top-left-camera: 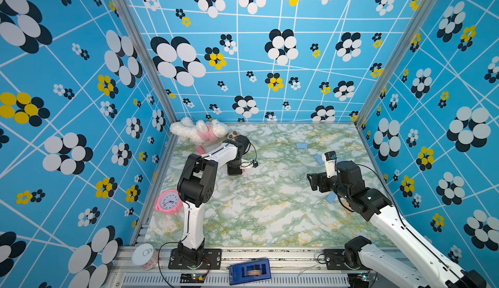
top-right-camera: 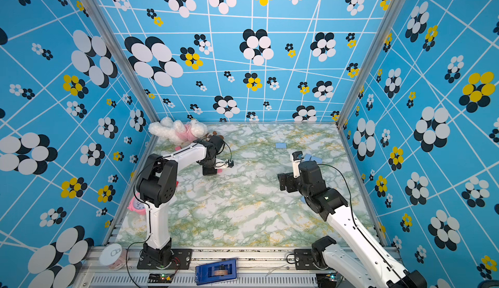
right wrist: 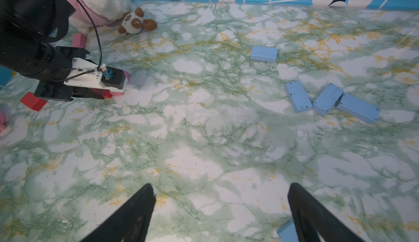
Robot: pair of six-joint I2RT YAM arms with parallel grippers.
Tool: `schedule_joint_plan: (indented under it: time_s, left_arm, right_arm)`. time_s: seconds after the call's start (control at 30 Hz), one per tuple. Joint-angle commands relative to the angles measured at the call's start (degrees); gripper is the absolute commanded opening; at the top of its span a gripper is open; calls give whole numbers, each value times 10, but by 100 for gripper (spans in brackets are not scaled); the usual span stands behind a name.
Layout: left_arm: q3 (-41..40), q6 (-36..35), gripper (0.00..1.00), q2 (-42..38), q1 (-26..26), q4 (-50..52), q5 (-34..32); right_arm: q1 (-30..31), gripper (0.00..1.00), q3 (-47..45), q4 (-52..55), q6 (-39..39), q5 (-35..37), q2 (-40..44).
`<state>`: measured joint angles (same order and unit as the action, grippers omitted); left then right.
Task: Assemble the letter t with building blocks
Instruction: Assemble the building block at the center of the board.
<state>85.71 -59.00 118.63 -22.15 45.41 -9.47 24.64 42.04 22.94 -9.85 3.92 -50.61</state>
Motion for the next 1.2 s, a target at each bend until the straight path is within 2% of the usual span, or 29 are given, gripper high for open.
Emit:
schedule_joint_plan:
  time_s: [0.0, 0.43, 0.73, 0.8, 0.83, 0.87, 0.9, 1.17]
  left_arm:
    - [11, 13, 32, 19, 2, 6, 11]
    - [17, 29, 42, 26, 3, 3, 20]
    - [14, 41, 42, 14, 4, 5, 21]
    - [8, 44, 51, 8, 3, 5, 23]
    - [4, 46, 60, 4, 4, 6, 26]
    - [-1, 50, 74, -2, 3, 5, 27]
    - [-4, 52, 98, -7, 3, 6, 29]
    - [-52, 77, 99, -122, -15, 1, 53]
  right_arm:
    - [5, 95, 1, -13, 0, -6, 10]
    - [5, 95, -1, -17, -1, -10, 10]
    - [5, 95, -4, -20, -1, -9, 11]
    - [5, 95, -3, -19, -1, -8, 10]
    - [5, 95, -3, -19, -1, -8, 11]
    - [4, 95, -3, -18, -1, -9, 12]
    - [5, 95, -2, -18, 0, -8, 13]
    - [5, 97, 0, -19, 3, -4, 14]
